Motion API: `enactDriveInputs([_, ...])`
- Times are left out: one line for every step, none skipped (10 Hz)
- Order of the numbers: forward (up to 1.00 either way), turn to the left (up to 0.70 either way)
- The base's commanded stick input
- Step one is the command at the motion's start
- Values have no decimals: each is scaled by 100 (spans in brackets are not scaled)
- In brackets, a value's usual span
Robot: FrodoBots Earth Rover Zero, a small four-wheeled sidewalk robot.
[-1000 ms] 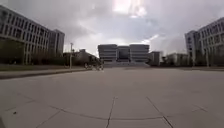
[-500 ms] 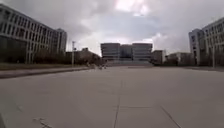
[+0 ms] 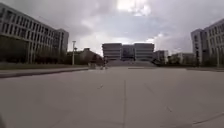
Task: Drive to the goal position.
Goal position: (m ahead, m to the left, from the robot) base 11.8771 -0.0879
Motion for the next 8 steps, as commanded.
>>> enactDriveInputs([100, 0])
enactDriveInputs([100, 0])
enactDriveInputs([100, 0])
enactDriveInputs([100, 0])
enactDriveInputs([100, 0])
enactDriveInputs([100, 0])
enactDriveInputs([100, 0])
enactDriveInputs([100, 0])
